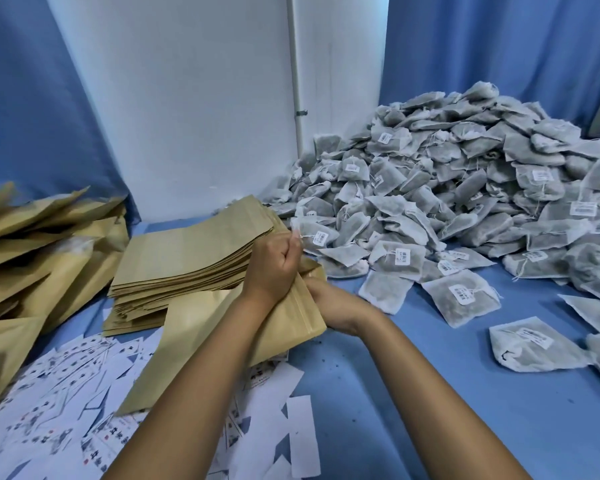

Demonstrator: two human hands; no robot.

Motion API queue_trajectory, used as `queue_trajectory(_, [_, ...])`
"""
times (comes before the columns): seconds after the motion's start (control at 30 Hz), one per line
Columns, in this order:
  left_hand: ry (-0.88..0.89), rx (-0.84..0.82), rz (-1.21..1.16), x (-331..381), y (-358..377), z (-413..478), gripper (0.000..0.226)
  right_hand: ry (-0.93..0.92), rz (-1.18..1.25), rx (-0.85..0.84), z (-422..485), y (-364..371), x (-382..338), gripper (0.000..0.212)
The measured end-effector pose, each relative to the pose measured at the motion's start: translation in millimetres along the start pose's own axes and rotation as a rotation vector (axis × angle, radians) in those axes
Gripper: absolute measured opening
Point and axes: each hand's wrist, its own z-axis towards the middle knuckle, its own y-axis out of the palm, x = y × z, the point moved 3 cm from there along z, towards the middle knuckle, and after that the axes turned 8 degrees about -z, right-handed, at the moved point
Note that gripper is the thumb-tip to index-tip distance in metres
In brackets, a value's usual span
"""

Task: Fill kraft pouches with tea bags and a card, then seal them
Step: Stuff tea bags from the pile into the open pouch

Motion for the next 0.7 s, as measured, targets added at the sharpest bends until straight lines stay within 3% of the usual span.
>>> queue_trajectory(0.1, [-0.070, 0.028, -0.033, 0.8, -15.7, -1.7, 0.054, 0.072, -0.053, -0.217, 5.0, 2.0, -15.6, 0.032])
queue_trajectory(0.2, [0.042, 0.003, -0.097, 34.6, -7.4, 7.5, 0.051, 0.122, -0.131, -0.046, 17.6, 9.4, -11.2, 0.040])
queue_trajectory(0.33, [0.267, -0.115, -0.032, 58.4, -15.2, 25.2, 0.047, 0.084, 0.018, 0.046, 24.4, 28.4, -12.3, 0.034])
queue_trajectory(0.4, [0.277, -0.129, 0.070, 49.1, -40.5, 32.3, 0.048, 0.164, 0.380, 0.113, 33.3, 18.2, -27.8, 0.022])
queue_trajectory(0.5, [0.276, -0.159, 0.300, 34.1, -79.5, 40.8, 0.053, -0.203, 0.659, 0.072, 26.1, -10.1, -48.3, 0.019])
queue_trajectory(0.57, [0.282, -0.223, 0.413, 27.2, -95.8, 49.7, 0.057, -0.262, 0.831, 0.220, 25.7, -26.0, -22.0, 0.029])
queue_trajectory(0.63, [0.310, -0.309, 0.490, 23.5, -101.6, 55.8, 0.057, -0.086, 0.396, 0.441, 29.0, -31.5, 11.1, 0.025])
queue_trajectory(0.67, [0.312, -0.355, 0.515, 21.4, -100.3, 56.0, 0.058, 0.041, 0.032, 0.391, 32.2, -23.7, 24.8, 0.016])
queue_trajectory(0.7, [0.305, -0.393, 0.522, 18.2, -97.5, 53.9, 0.059, 0.143, -0.254, 0.234, 35.7, -8.2, 39.5, 0.016])
